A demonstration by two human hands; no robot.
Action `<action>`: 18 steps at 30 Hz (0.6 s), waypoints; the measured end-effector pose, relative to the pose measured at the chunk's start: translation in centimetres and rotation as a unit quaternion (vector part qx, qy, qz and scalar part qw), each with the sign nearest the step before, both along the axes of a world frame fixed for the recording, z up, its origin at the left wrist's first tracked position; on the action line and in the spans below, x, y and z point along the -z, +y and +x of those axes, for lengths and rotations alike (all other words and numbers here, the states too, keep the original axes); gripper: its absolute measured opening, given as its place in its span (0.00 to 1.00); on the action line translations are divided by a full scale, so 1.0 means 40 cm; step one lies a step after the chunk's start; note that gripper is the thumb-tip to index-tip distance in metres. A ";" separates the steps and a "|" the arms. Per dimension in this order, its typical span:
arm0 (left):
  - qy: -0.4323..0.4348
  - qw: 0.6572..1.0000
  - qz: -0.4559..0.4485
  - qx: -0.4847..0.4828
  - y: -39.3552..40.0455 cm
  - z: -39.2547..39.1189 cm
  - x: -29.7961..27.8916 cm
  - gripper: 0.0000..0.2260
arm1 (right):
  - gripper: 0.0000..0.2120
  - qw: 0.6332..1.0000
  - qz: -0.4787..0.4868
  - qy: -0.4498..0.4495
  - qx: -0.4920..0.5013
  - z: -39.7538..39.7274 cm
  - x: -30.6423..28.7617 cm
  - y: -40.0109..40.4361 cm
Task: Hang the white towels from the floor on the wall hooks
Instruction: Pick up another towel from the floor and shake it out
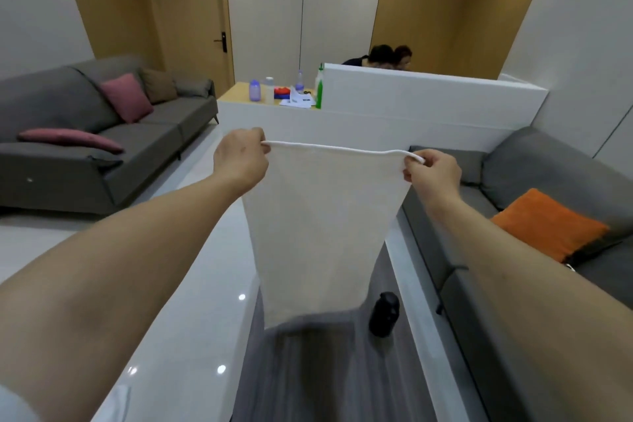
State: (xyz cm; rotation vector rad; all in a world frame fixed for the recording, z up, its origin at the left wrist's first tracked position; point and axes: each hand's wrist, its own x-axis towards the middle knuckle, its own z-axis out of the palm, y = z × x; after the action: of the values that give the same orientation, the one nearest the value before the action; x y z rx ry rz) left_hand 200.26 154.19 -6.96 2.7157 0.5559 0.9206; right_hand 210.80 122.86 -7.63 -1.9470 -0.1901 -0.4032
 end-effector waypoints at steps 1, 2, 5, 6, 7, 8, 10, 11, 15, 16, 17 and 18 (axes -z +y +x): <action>-0.009 1.000 0.001 0.003 -0.013 -0.016 -0.003 0.06 | 0.10 1.000 0.003 -0.001 -0.003 -0.014 -0.001 -0.010; -0.016 1.000 -0.001 0.008 -0.025 -0.034 0.000 0.06 | 0.10 1.000 0.003 0.000 -0.005 -0.030 0.005 -0.023; -0.019 1.000 -0.017 0.016 -0.066 -0.107 0.045 0.07 | 0.10 1.000 0.000 0.023 -0.014 -0.096 0.065 -0.068; -0.015 0.999 -0.027 0.016 -0.083 -0.137 0.075 0.07 | 0.11 0.999 -0.004 0.037 -0.017 -0.125 0.096 -0.086; -0.007 0.999 -0.037 0.014 -0.102 -0.169 0.110 0.07 | 0.12 0.998 -0.013 0.051 -0.019 -0.156 0.133 -0.104; 0.005 0.999 -0.046 0.008 -0.123 -0.203 0.150 0.07 | 0.12 0.997 -0.024 0.065 -0.019 -0.188 0.170 -0.121; 0.038 0.997 -0.060 -0.002 -0.167 -0.278 0.239 0.07 | 0.11 0.994 -0.040 0.099 -0.019 -0.260 0.254 -0.155; 0.054 0.996 -0.068 -0.006 -0.190 -0.320 0.287 0.07 | 0.10 0.991 -0.043 0.121 -0.019 -0.300 0.299 -0.175; 0.145 0.986 -0.084 -0.013 -0.287 -0.508 0.483 0.07 | 0.10 0.975 -0.084 0.201 -0.033 -0.473 0.494 -0.272; 0.170 0.982 -0.083 -0.011 -0.311 -0.555 0.531 0.07 | 0.10 0.971 -0.088 0.220 -0.038 -0.519 0.542 -0.298; 0.195 0.977 -0.085 -0.010 -0.334 -0.601 0.579 0.08 | 0.10 0.966 -0.093 0.239 -0.042 -0.565 0.588 -0.326; 0.215 0.973 -0.089 -0.011 -0.357 -0.645 0.624 0.08 | 0.09 0.960 -0.102 0.255 -0.045 -0.607 0.630 -0.351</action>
State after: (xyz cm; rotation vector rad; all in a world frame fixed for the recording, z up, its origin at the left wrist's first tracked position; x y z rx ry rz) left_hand 174.48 139.93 -31.90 2.7491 0.7064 0.2609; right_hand 186.54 108.84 -32.85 -2.1662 0.0175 0.1936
